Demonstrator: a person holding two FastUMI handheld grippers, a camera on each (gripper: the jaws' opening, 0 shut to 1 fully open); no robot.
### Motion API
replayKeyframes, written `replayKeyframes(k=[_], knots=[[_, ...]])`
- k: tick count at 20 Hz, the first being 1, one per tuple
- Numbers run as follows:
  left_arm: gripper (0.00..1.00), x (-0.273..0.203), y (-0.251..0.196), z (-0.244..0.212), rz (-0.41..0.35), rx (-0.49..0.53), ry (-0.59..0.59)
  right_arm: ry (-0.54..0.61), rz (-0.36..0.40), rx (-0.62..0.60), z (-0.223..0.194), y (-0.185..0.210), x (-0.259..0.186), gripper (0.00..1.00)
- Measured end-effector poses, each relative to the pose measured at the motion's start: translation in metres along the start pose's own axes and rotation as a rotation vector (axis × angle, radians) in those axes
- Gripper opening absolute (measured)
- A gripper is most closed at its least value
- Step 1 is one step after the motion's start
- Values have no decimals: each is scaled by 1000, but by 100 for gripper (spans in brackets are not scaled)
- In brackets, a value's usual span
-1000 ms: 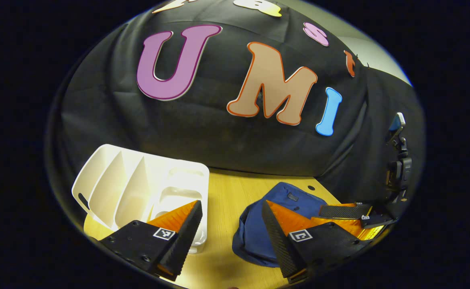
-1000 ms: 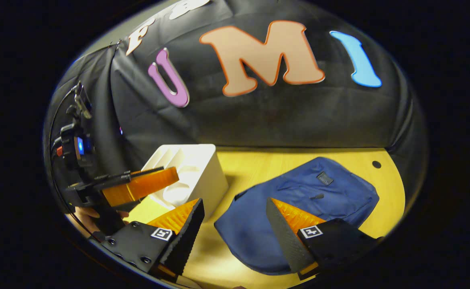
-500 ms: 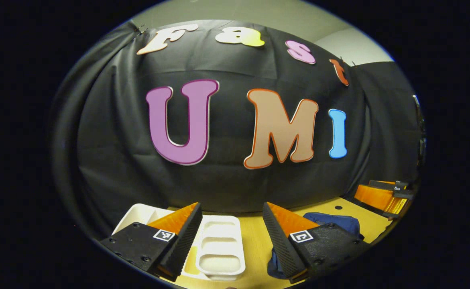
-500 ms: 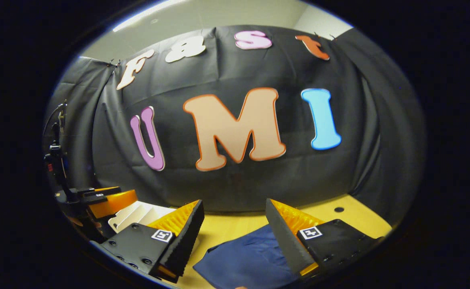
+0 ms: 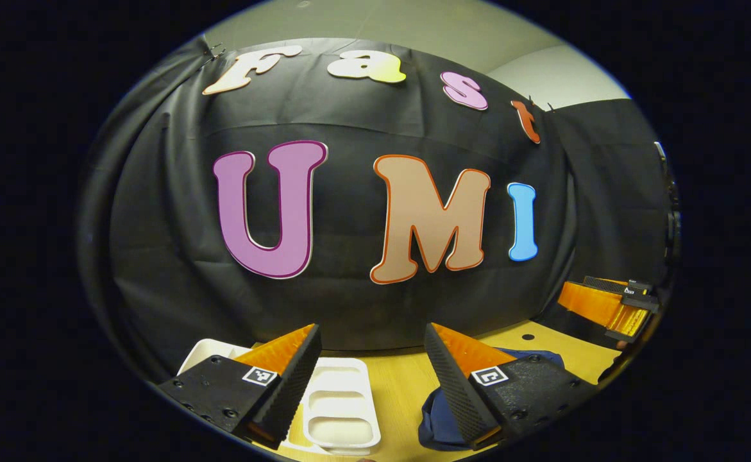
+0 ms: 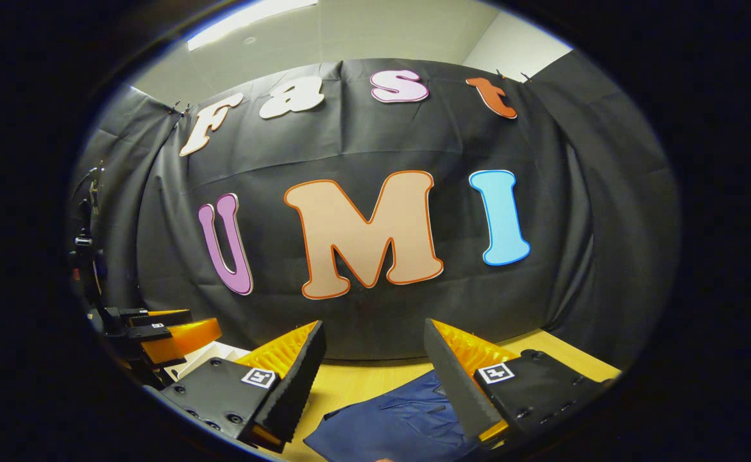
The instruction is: Open the schoolbag, grab two books from the bookshelf and put them into the schoolbag.
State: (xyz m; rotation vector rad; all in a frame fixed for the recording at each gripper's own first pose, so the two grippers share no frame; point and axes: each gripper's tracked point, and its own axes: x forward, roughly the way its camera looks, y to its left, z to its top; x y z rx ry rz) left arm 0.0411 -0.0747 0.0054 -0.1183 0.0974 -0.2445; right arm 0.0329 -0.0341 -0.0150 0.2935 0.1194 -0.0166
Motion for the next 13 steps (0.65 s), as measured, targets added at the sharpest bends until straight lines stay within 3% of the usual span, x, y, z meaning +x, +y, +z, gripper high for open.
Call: replayKeyframes(k=[13], knots=[[93, 5, -24, 21, -53, 1, -35, -47, -52, -17, 22, -15, -16, 100]])
